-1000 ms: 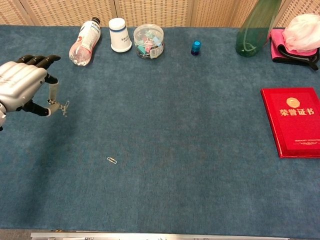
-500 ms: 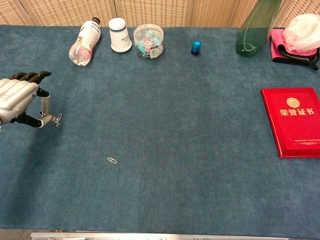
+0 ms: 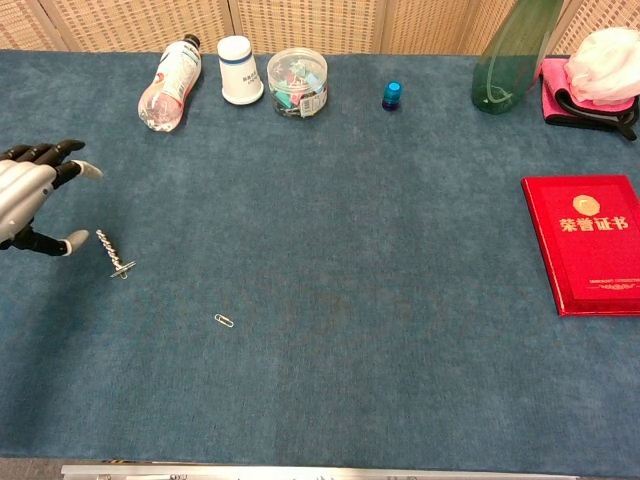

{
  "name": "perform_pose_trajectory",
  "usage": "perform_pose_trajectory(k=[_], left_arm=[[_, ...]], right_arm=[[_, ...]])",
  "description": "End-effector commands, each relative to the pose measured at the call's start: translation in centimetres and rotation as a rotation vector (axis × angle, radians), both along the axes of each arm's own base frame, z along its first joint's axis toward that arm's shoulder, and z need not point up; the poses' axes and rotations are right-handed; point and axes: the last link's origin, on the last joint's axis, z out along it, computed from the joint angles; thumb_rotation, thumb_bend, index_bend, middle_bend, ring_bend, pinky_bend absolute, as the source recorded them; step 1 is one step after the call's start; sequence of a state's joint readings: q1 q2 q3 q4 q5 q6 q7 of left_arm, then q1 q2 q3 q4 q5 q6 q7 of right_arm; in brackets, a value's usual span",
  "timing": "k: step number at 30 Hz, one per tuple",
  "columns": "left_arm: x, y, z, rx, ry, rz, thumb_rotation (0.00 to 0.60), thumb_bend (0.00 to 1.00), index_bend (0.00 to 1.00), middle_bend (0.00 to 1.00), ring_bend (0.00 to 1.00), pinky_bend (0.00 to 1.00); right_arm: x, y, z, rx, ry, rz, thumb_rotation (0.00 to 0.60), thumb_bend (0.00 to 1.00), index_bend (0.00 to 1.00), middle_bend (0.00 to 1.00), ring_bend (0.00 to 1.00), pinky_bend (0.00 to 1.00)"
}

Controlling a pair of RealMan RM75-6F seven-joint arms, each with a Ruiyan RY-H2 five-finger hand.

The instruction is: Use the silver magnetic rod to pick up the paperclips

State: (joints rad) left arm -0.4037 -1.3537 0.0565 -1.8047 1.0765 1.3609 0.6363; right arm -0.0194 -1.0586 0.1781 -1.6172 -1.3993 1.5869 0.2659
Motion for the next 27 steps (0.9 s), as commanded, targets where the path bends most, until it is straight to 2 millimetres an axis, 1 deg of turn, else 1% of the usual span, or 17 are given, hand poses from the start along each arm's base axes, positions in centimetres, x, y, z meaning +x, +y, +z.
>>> perform_pose_trajectory(k=[1, 3, 8, 13, 16, 22, 27], left_arm=[[-0.4, -0.5, 1.5, 0.038, -0.030, 0.001, 0.600, 0.32, 0.19, 0.00, 0.00, 0.05], [-0.8, -0.8, 2.4, 0.047, -0.027, -0.006, 0.600, 0.32, 0.21, 0.00, 0.00, 0.05], [-2.1, -1.8, 5.5, 0.058, 0.057, 0.003, 0.600, 0.32, 0.26, 0.00, 0.00, 0.05], [-2.7, -3.3, 7.5, 0.116, 0.078, 0.010, 0.600, 0.32, 0.33, 0.00, 0.00, 0.05], [-3.2, -4.0, 8.4, 0.156, 0.084, -0.006, 0.600, 0.32, 0.35, 0.00, 0.00, 0.05], [-4.8, -4.8, 9.5, 0.171, 0.050, -0.050, 0.600, 0.32, 0.40, 0.00, 0.00, 0.05], [-5.5, -4.3, 10.1, 0.175, 0.025, -0.029, 0.600, 0.32, 0.41, 0.00, 0.00, 0.05]], right_arm=[[0.0, -0.1, -0.2, 0.008, 0.006, -0.001, 0.600, 0.14, 0.27, 0.22, 0.16, 0.29], [0.0, -0.2, -0.5, 0.015, 0.011, -0.003, 0.600, 0.14, 0.27, 0.22, 0.16, 0.29], [0.1, -0.7, -1.5, 0.047, 0.036, -0.016, 0.600, 0.14, 0.27, 0.22, 0.16, 0.29], [0.3, -1.3, -3.0, 0.094, 0.071, -0.026, 0.600, 0.14, 0.27, 0.22, 0.16, 0.29], [0.4, -1.5, -3.8, 0.121, 0.088, -0.028, 0.600, 0.14, 0.27, 0.22, 0.16, 0.29], [0.3, -1.9, -4.5, 0.132, 0.110, -0.046, 0.600, 0.14, 0.27, 0.22, 0.16, 0.29], [0.0, -2.4, -4.8, 0.144, 0.116, -0.064, 0.600, 0.14, 0.27, 0.22, 0.16, 0.29]])
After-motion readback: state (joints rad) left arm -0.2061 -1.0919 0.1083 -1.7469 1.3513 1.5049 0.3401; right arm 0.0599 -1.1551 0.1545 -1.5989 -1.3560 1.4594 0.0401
